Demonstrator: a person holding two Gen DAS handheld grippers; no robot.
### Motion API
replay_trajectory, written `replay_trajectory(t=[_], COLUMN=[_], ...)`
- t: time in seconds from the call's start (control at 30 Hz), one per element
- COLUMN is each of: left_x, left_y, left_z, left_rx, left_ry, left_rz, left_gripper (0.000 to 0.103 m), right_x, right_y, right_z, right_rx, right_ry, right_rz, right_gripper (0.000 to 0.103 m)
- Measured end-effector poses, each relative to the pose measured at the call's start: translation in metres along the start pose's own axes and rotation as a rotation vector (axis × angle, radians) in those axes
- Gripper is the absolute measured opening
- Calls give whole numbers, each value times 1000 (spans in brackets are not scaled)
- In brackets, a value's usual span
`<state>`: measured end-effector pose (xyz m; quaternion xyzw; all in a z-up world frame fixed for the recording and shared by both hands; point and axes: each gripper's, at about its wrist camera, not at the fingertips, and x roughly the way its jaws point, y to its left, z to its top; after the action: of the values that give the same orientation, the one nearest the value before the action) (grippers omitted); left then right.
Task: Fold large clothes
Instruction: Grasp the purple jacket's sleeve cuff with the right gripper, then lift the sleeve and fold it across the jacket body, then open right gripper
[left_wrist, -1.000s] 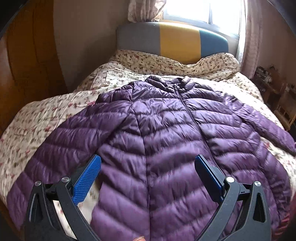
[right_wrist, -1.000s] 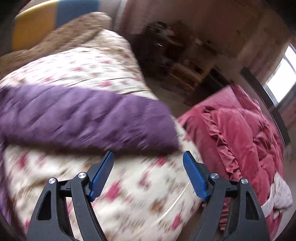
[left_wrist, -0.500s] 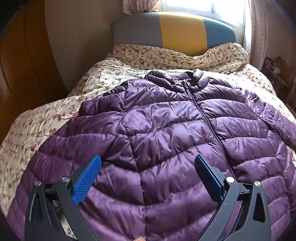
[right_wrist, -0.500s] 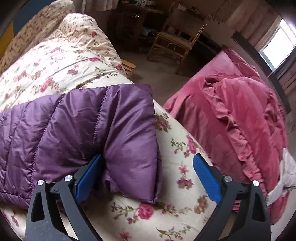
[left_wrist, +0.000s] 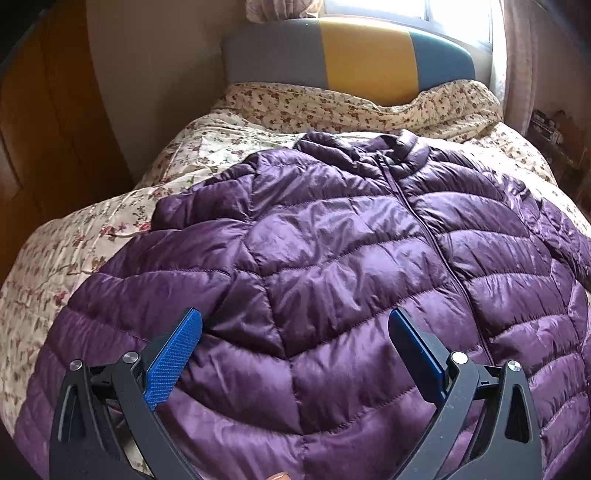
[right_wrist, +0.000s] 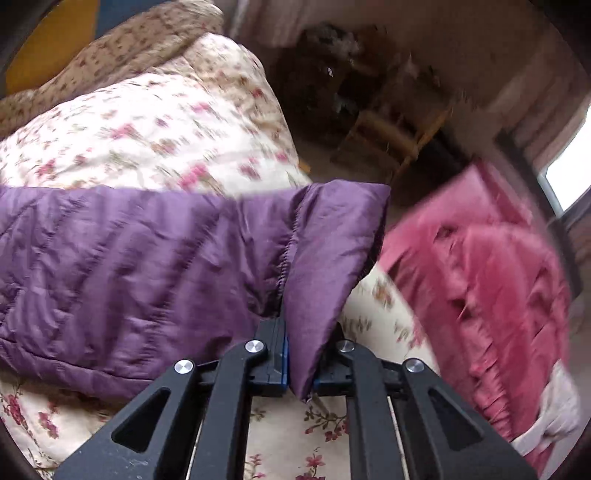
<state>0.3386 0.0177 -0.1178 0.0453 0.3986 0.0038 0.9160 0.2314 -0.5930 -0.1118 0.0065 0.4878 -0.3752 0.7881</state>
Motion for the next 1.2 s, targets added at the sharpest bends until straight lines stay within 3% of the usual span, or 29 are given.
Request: replay_trajectory(t=[0.17,0.3,0.5,0.77,1.2], left_x=[9,16,20,19,9], left_y=[11,16,25,39,79], left_z=[4,2,4,3,-1], left_rx=[-48,-72,-107,-154,-289], left_ry=[14,29,37,52,55], left_rz=[-8,-28,-74,-133,-221], left_gripper=[100,100,100,100,100], right_x=[-57,-108,-168,-220,-240], right_y=[49,109,211,330,415], right_z=[19,31,30,-10,-69], right_rx=[-112,-192,-297,-449,-638], right_ry=[-151,-249,-321,-348,-284], right_rz=[-6,62,202,387,683], right_gripper=[7,7,7,7,7])
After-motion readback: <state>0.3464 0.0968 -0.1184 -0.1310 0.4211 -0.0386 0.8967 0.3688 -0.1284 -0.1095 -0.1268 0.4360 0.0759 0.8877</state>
